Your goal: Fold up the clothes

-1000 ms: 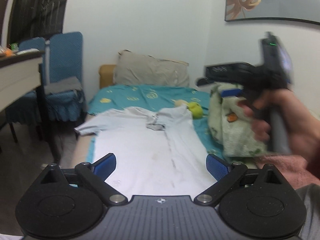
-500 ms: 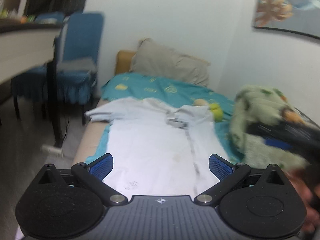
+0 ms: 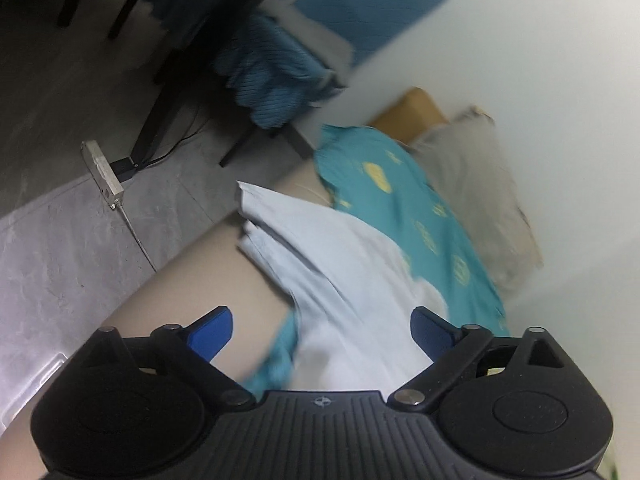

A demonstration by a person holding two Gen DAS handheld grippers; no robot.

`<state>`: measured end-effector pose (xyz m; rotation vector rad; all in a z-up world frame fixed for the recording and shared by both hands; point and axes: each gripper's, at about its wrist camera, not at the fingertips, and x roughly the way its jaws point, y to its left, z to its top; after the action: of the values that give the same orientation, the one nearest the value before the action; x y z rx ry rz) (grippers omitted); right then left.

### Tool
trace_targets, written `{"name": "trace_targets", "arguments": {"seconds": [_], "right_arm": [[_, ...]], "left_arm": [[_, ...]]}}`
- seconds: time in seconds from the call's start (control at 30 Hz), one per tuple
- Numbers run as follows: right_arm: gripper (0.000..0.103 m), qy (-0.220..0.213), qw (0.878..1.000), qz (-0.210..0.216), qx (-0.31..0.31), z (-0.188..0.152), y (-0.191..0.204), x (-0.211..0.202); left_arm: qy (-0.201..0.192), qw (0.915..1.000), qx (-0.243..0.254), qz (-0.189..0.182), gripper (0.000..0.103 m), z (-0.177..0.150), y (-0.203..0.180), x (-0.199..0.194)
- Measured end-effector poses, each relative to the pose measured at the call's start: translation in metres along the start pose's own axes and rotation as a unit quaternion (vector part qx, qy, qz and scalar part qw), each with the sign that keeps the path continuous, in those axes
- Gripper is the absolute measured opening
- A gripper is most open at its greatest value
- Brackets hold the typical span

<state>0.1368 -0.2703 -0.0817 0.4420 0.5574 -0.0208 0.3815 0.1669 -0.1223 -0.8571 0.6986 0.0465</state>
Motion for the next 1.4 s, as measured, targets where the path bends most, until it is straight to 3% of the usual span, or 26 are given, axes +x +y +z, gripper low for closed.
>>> {"name": "trace_targets", "arguments": {"seconds": [0.13, 0.2, 0.3, 0.4, 0.47, 0.53, 0.57, 0.67, 0.77, 0.93, 1.2, 1.27, 1.4], "right_arm": [[0.078, 0.017, 0.999, -0.008, 0.029, 0.004, -0.014, 0.024], [0.078, 0.030, 0.998, -0.011, 0.048, 0.003, -0.020, 0.034], [0.078, 0.042, 0.997, -0.006, 0.061, 0.001, -0.023, 0.044], [0.078, 0.052, 0.997, -0.004, 0.064, -0.001, -0.021, 0.052], [0.078, 0.059, 0.996, -0.001, 0.071, -0.001, -0.022, 0.055], [0.078, 0.063, 0.995, -0.001, 0.078, -0.001, -0.024, 0.056], [0.078, 0.065, 0.995, 0.000, 0.081, -0.001, -0.025, 0.057], [0.078, 0.063, 0.994, 0.000, 0.088, 0.000, -0.026, 0.054], [0.078, 0.056, 0.994, 0.003, 0.090, 0.001, -0.025, 0.048], [0.078, 0.045, 0.995, 0.000, 0.091, 0.003, -0.030, 0.035], [0.078, 0.036, 0.993, -0.021, 0.113, 0.004, -0.049, 0.031], [0.078, 0.035, 0.992, -0.025, 0.122, 0.004, -0.055, 0.032], [0.078, 0.033, 0.991, -0.028, 0.128, 0.004, -0.063, 0.034]], "left_arm": [[0.008, 0.9997, 0.006, 0.024, 0.090, 0.013, 0.009, 0.054], [-0.003, 0.9989, 0.015, 0.044, 0.088, 0.016, 0.012, 0.073], [-0.027, 0.9986, 0.015, 0.044, 0.085, 0.023, 0.016, 0.092], [-0.037, 0.9977, 0.020, 0.053, 0.064, 0.032, 0.016, 0.108], [-0.037, 0.9965, 0.042, 0.061, 0.035, 0.036, 0.011, 0.115], [-0.036, 0.9945, 0.074, 0.064, 0.015, 0.038, 0.002, 0.119], [-0.039, 0.9923, 0.096, 0.068, 0.013, 0.038, -0.004, 0.119], [-0.065, 0.9789, 0.175, 0.084, 0.010, 0.033, -0.032, 0.107], [-0.098, 0.9662, 0.228, 0.070, 0.009, 0.028, -0.068, 0.083], [-0.129, 0.9202, 0.369, 0.024, 0.008, -0.009, -0.160, 0.053], [-0.072, 0.8599, 0.505, -0.007, 0.008, -0.124, -0.280, 0.086], [-0.055, 0.8539, 0.517, 0.004, 0.008, -0.153, -0.288, 0.106], [-0.015, 0.8560, 0.516, 0.023, 0.015, -0.191, -0.290, 0.145]]}}
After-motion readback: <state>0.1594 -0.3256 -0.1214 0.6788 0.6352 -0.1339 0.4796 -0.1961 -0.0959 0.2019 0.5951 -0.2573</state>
